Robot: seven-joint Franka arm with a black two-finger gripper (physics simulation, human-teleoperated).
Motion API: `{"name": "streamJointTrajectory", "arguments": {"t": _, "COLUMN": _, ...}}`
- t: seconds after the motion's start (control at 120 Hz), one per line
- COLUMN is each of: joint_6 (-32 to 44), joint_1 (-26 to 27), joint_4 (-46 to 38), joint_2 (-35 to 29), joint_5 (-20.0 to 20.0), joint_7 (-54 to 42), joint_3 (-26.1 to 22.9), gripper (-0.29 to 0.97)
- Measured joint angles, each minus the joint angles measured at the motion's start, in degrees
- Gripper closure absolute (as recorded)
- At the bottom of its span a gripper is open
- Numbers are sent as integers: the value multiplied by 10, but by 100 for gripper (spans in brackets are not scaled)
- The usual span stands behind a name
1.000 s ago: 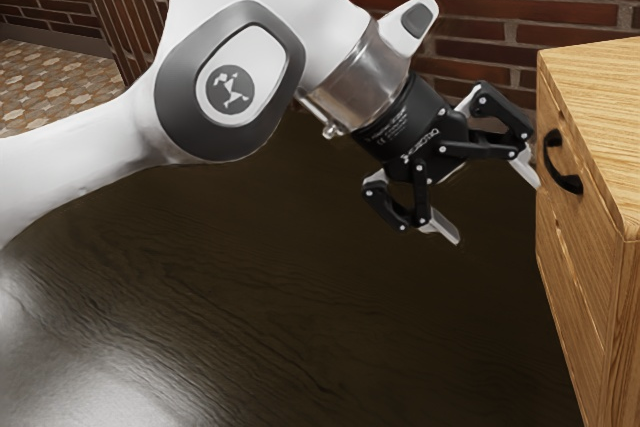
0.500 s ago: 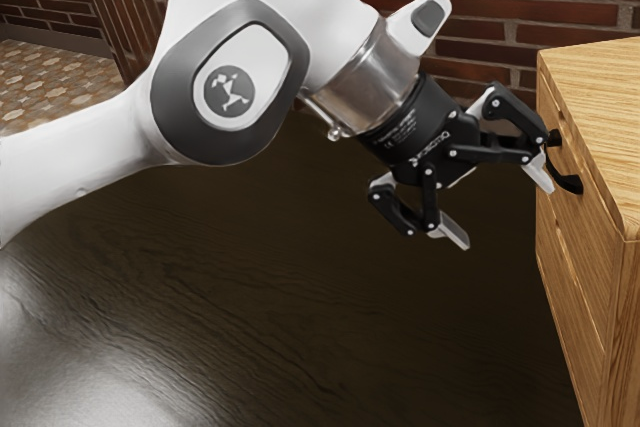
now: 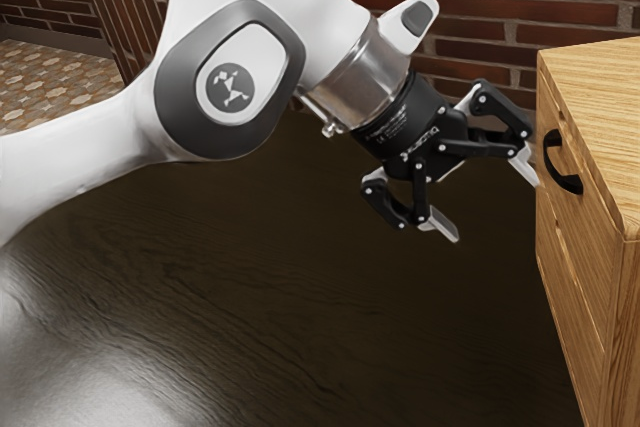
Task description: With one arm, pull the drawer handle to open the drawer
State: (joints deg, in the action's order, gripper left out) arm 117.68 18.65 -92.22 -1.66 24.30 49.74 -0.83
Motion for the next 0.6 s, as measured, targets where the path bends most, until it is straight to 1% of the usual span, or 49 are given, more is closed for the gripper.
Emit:
{"name": "streamJointTrajectory", "arguments": {"t": 0.133, "joint_6": 4, "joint_1": 0, "joint_4": 8, "joint_2": 4, "joint_5": 0, "joint_7": 0, "joint_3": -2, "gripper": 3}}
{"name": "streamJointTrajectory", "arguments": {"t": 0.3, "joint_6": 7, "joint_1": 8, "joint_4": 23, "joint_2": 24, "joint_5": 1, "joint_7": -2, "joint_3": -2, "gripper": 3}}
{"name": "streamJointTrajectory", "arguments": {"t": 0.6, "joint_6": 4, "joint_1": 31, "joint_4": 18, "joint_2": 23, "joint_5": 0, "joint_7": -3, "joint_3": 7, "gripper": 3}}
